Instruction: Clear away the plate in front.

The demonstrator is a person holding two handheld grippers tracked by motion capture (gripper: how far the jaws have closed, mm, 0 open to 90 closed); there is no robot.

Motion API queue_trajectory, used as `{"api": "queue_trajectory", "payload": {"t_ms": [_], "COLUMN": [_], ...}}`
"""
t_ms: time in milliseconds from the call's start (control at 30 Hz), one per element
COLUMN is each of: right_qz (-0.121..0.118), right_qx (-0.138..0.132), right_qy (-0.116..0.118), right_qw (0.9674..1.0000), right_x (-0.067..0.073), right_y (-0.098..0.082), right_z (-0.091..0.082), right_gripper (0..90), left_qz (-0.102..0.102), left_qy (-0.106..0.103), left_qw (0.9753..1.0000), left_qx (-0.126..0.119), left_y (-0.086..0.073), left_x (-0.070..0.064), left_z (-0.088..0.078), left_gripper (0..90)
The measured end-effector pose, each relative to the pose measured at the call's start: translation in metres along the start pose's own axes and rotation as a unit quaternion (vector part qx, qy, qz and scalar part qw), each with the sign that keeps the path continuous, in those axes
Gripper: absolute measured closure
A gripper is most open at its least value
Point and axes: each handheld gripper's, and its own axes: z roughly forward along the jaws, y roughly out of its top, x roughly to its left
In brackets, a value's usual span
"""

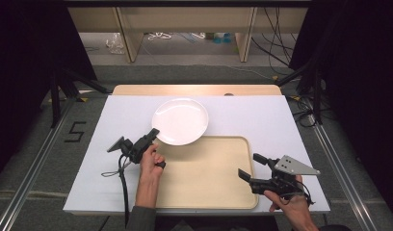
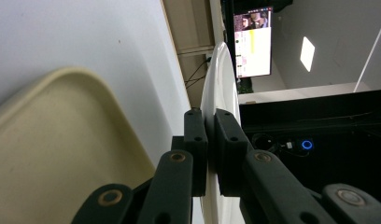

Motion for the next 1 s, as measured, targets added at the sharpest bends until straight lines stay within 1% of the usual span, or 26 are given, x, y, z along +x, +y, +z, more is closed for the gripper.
{"api": "queue_trajectory", "payload": {"t_ms": [33, 100, 133, 167, 233, 267, 300, 333, 400, 467, 500, 533, 567, 600, 633, 700, 733, 767, 833, 867, 900, 933, 967, 1000], "right_qz": [0.003, 0.008, 0.008, 0.001, -0.002, -0.006, -0.005, -0.005, -0.005, -0.003, -0.003, -0.005, -0.003, -0.003, -0.003, 0.001, 0.006, 0.007, 0.007, 0.003, 0.004, 0.006, 0.007, 0.012], "right_qx": [-0.003, -0.006, -0.006, -0.012, -0.014, -0.016, -0.007, -0.007, -0.008, -0.007, -0.007, -0.008, -0.014, -0.014, -0.008, -0.006, -0.004, -0.003, -0.004, -0.009, -0.009, -0.008, -0.008, -0.005], "right_qy": [0.005, 0.007, 0.007, 0.009, 0.009, 0.008, 0.007, 0.007, 0.007, 0.007, 0.007, 0.008, 0.010, 0.010, 0.008, 0.007, 0.003, 0.004, 0.005, 0.007, 0.006, 0.007, 0.007, 0.006], "right_qw": [1.0000, 0.9999, 0.9999, 0.9999, 0.9999, 0.9998, 0.9999, 0.9999, 0.9999, 0.9999, 0.9999, 0.9999, 0.9998, 0.9998, 0.9999, 1.0000, 1.0000, 1.0000, 1.0000, 0.9999, 0.9999, 0.9999, 0.9999, 0.9999], "right_x": [0.000, 0.000, 0.000, -0.001, -0.001, -0.002, -0.002, -0.002, -0.002, -0.002, -0.002, -0.002, -0.002, -0.002, -0.002, -0.002, -0.002, -0.002, -0.002, -0.003, -0.003, -0.003, -0.003, -0.003], "right_y": [0.000, 0.000, 0.000, -0.001, -0.001, -0.001, -0.001, -0.001, -0.001, -0.001, -0.001, -0.001, -0.001, -0.001, 0.000, -0.001, -0.001, -0.001, -0.001, -0.001, -0.001, -0.001, -0.001, -0.001], "right_z": [0.000, 0.001, 0.001, 0.001, 0.002, 0.002, 0.002, 0.002, 0.002, 0.002, 0.002, 0.001, 0.002, 0.002, 0.001, 0.001, 0.001, 0.001, 0.001, 0.002, 0.001, 0.001, 0.001, 0.000], "right_gripper": [20.5, 20.7, 20.7, 20.8, 20.8, 20.8, 20.7, 20.7, 20.8, 20.7, 20.8, 20.8, 20.8, 20.8, 20.8, 20.9, 20.9, 20.9, 20.9, 20.9, 20.9, 20.9, 20.9, 21.0], "left_qz": [-0.002, -0.009, -0.009, -0.010, -0.006, -0.009, -0.008, -0.004, -0.008, -0.002, -0.009, -0.007, -0.002, -0.002, -0.004, -0.006, -0.010, -0.011, -0.005, -0.007, -0.007, -0.001, -0.001, -0.003], "left_qy": [-0.004, 0.000, 0.000, -0.004, -0.001, -0.002, -0.004, -0.006, -0.006, -0.008, -0.008, -0.009, -0.017, -0.017, -0.015, -0.020, -0.019, -0.022, -0.025, -0.025, -0.026, -0.024, -0.023, -0.024], "left_qw": [1.0000, 1.0000, 1.0000, 0.9999, 1.0000, 1.0000, 1.0000, 1.0000, 0.9999, 1.0000, 0.9999, 0.9999, 0.9999, 0.9999, 0.9998, 0.9996, 0.9996, 0.9996, 0.9995, 0.9996, 0.9995, 0.9996, 0.9996, 0.9995], "left_qx": [0.003, 0.000, 0.000, -0.002, 0.000, -0.001, 0.001, 0.002, 0.002, 0.006, 0.005, 0.004, 0.002, 0.002, 0.014, 0.020, 0.017, 0.017, 0.016, 0.015, 0.019, 0.015, 0.013, 0.019], "left_y": [-0.002, -0.006, -0.006, -0.009, -0.012, -0.013, -0.014, -0.016, -0.019, -0.023, -0.026, -0.027, -0.030, -0.030, -0.032, -0.034, -0.037, -0.038, -0.041, -0.043, -0.044, -0.046, -0.048, -0.050], "left_x": [0.002, 0.005, 0.005, 0.006, 0.007, 0.008, 0.008, 0.009, 0.009, 0.010, 0.009, 0.010, 0.010, 0.010, 0.010, 0.012, 0.012, 0.012, 0.013, 0.013, 0.013, 0.014, 0.014, 0.014], "left_z": [-0.003, -0.009, -0.009, -0.013, -0.018, -0.020, -0.024, -0.026, -0.030, -0.036, -0.040, -0.042, -0.044, -0.044, -0.049, -0.052, -0.055, -0.056, -0.059, -0.061, -0.063, -0.065, -0.067, -0.071], "left_gripper": [84.5, 84.5, 84.5, 84.5, 84.3, 84.3, 84.2, 84.2, 84.3, 84.1, 84.2, 84.1, 84.2, 84.0, 84.0, 83.9, 83.9, 83.9, 83.9, 84.0, 83.9, 83.8, 83.9, 83.7]}}
